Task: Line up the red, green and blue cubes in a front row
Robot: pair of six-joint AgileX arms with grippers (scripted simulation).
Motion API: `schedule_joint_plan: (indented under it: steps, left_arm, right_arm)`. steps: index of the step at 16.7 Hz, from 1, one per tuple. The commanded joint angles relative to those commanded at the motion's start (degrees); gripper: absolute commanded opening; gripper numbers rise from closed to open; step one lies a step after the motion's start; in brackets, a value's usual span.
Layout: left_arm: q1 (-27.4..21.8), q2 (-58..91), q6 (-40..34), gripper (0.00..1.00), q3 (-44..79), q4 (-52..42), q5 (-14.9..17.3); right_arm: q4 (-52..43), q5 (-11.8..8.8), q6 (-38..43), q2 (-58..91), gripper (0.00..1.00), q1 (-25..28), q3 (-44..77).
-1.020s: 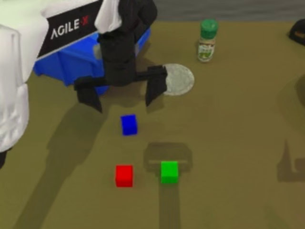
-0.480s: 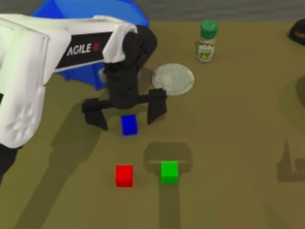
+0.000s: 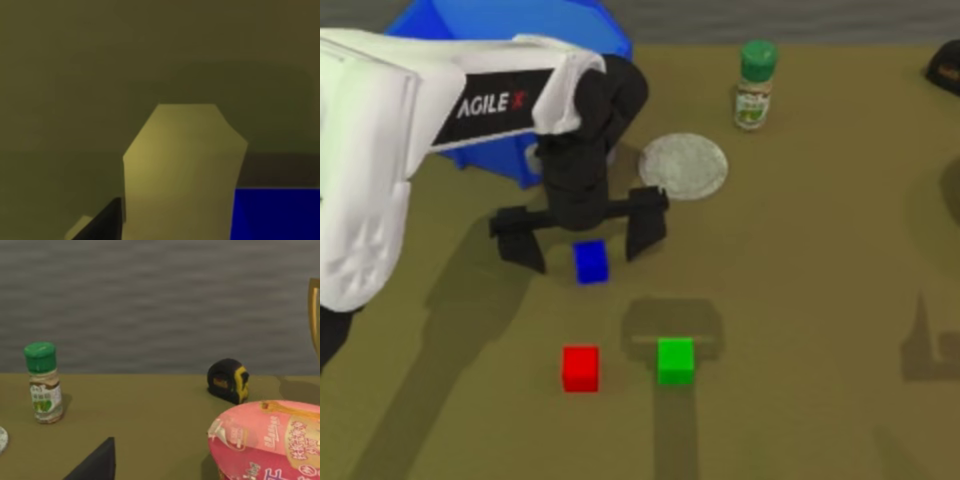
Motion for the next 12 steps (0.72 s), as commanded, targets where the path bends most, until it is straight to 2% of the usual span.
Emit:
schedule_joint_plan:
  steps: [11, 12]
  left_arm:
    - [0.0, 0.0, 0.0, 0.02, 0.0, 0.0, 0.0]
    - [0.0, 0.0, 0.0, 0.00, 0.0, 0.0, 0.0]
  right_arm:
    - [0.0, 0.0, 0.0, 0.0, 1.00, 0.0, 0.0]
    - [0.0, 0.0, 0.0, 0.0, 1.00, 0.0, 0.0]
